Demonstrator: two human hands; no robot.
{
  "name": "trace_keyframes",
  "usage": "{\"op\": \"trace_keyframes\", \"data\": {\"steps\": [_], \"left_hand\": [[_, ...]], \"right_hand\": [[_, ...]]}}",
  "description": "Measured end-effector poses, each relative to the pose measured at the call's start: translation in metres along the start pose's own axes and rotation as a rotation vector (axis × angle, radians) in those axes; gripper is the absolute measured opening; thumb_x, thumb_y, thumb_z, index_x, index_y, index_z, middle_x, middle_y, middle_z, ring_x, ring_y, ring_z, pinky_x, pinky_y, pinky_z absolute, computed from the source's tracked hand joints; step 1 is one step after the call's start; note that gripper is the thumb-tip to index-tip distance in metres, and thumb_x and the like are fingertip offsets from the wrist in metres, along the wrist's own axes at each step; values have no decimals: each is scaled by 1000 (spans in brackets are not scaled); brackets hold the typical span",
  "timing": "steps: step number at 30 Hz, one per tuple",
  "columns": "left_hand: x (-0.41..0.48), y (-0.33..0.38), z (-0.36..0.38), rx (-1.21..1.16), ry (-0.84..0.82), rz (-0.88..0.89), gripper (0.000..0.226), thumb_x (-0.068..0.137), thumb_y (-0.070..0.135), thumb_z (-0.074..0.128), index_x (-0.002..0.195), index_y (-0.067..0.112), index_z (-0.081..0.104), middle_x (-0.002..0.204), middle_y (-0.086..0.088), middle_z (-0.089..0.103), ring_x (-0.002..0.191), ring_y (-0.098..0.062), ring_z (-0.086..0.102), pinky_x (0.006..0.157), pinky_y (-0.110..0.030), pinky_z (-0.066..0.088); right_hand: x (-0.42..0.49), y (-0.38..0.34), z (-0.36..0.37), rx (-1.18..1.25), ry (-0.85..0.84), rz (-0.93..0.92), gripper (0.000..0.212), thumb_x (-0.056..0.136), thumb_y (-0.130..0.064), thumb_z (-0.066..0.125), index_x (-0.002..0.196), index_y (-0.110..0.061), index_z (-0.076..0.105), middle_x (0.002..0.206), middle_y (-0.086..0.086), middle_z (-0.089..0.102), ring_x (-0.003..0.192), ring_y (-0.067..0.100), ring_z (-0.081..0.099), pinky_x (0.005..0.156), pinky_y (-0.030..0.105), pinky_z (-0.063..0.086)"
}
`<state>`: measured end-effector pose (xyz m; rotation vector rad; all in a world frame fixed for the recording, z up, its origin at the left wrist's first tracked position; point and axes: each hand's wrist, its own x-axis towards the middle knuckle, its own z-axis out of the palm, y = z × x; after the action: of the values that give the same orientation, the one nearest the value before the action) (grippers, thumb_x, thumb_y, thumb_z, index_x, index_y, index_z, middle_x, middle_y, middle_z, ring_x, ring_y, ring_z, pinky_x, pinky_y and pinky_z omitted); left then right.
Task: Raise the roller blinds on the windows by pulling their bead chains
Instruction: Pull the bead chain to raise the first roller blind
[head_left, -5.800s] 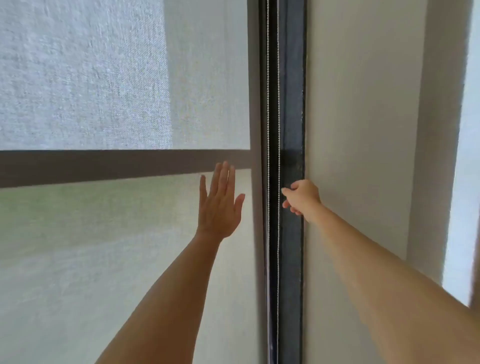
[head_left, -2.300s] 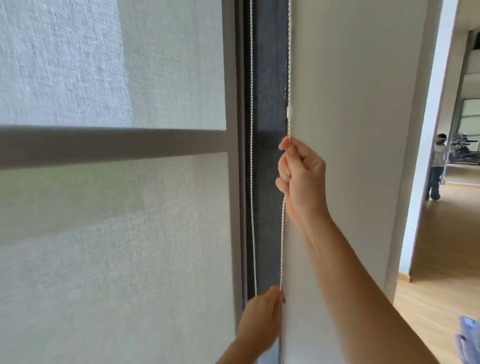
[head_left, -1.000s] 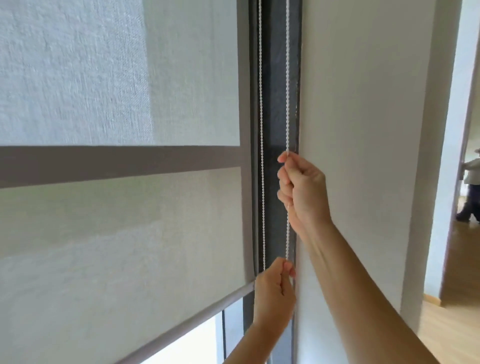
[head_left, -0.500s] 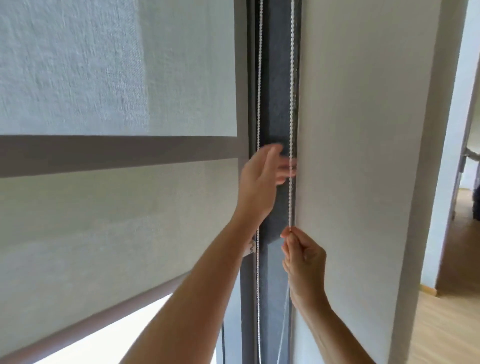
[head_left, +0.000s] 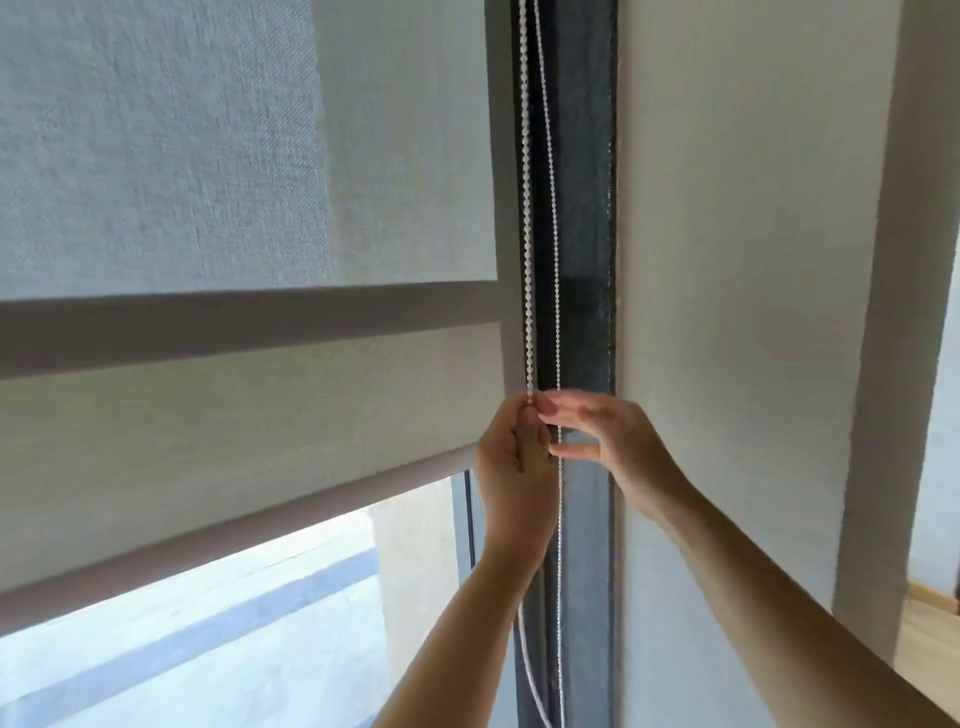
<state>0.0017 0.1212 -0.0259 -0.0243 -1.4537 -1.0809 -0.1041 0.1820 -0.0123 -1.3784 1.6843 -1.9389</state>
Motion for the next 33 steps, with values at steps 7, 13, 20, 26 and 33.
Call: {"op": "trace_keyframes", "data": {"steps": [7, 13, 20, 26, 33], "left_hand": [[4, 0, 13, 76, -26, -51, 27, 96, 5, 35, 80, 12, 56, 60, -3, 39, 55, -7, 34, 53, -20, 28], [-14, 6, 27, 111, -71, -35, 29, 95, 9, 35, 77, 20, 55, 58, 9, 39, 53, -6, 33, 51, -22, 26], [-49, -4, 37, 198, -93, -66, 30, 94, 13, 35, 76, 26, 55, 53, 12, 40, 50, -5, 32, 49, -22, 27], [-82, -21, 37, 266, -123, -108, 35, 91, 9, 34, 73, 31, 53, 51, 13, 41, 51, -6, 35, 50, -24, 27], [-120, -42, 31, 357, -148, -151, 36, 87, 6, 33, 69, 33, 50, 53, 9, 37, 49, -8, 34, 49, -25, 24]], "right_hand": [[53, -149, 30, 449, 14, -307, 25, 98, -18, 42, 110, -7, 61, 70, 2, 57, 53, 13, 52, 48, 25, 43], [33, -147, 27, 604, 134, -364, 27, 99, -15, 41, 81, -16, 62, 55, -3, 27, 44, 8, 16, 36, 22, 11], [12, -122, 6, 596, 155, -321, 27, 98, -14, 44, 79, -17, 62, 49, -8, 30, 39, 6, 18, 32, 17, 16], [-11, -86, 0, 555, 174, -297, 30, 98, -14, 45, 76, -20, 65, 47, -9, 34, 37, 5, 20, 33, 15, 18], [-37, -50, 3, 544, 205, -268, 37, 98, -11, 44, 73, -24, 68, 44, -12, 38, 35, 3, 23, 34, 12, 19]]}}
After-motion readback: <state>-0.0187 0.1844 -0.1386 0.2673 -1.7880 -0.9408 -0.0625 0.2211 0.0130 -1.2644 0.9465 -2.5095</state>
